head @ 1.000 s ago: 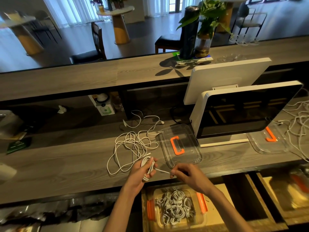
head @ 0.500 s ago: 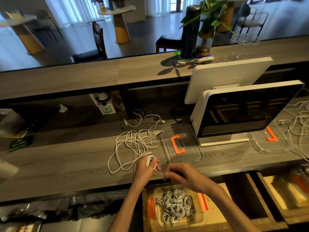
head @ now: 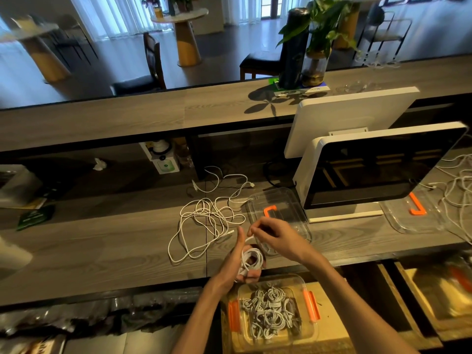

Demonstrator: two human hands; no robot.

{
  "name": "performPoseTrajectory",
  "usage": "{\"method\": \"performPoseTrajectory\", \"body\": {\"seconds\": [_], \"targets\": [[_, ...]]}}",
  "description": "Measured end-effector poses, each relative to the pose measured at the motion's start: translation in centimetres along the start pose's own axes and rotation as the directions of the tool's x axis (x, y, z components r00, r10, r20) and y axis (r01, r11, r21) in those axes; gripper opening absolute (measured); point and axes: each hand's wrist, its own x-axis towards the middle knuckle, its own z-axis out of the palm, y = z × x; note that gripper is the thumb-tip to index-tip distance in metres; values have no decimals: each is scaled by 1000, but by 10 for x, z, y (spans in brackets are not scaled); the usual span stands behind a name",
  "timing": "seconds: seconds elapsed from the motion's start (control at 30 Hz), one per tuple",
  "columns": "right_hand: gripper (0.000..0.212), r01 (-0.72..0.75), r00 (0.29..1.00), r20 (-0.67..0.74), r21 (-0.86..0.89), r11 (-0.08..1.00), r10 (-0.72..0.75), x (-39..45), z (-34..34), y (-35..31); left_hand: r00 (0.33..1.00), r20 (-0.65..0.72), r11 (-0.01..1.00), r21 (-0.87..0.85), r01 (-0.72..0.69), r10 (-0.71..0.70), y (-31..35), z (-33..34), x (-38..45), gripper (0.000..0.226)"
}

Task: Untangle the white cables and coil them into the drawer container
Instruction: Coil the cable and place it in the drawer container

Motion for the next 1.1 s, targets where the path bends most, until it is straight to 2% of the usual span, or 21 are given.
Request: {"method": "performPoseTrajectory", "body": {"seconds": [0.13,0.23,0.37,0.43,0.5,0.63,0.73,0.83,1.0,1.1], "targets": [[17,-59,990,-125,60,996,66,-5,11,18,993,-112,999,-34,-35,31,1,3,-1,64],[17,-143,979,-134,100,985,156,-13,18,27,967,-252,1000,-9,-28,24,0,2,0,50],[15,-244,960,-86,219,945,268,-24,35,36,875,-484,992,-92,-83,28,-7,-2,11,19],[12,-283,949,-48,308,908,312,-28,43,37,832,-554,985,-124,-116,28,-8,-3,12,18],[14,-297,944,-30,356,886,329,-32,47,36,825,-565,965,-208,-157,13,-8,-6,11,21],[24,-294,939,-39,416,860,340,-37,45,32,884,-467,936,-313,-160,-5,-7,-7,7,27],[31,-305,934,-38,434,848,355,-37,38,30,916,-401,960,-254,-117,5,-7,-8,5,42],[28,-317,935,3,449,836,354,-40,33,28,927,-373,979,-178,-103,30,-4,-13,2,39],[28,-304,941,9,459,835,338,-45,24,25,920,-391,984,-145,-107,42,3,-17,-1,32],[21,-263,956,-30,352,898,292,-43,21,21,904,-417,990,-47,-130,99,2,-14,3,30]]}}
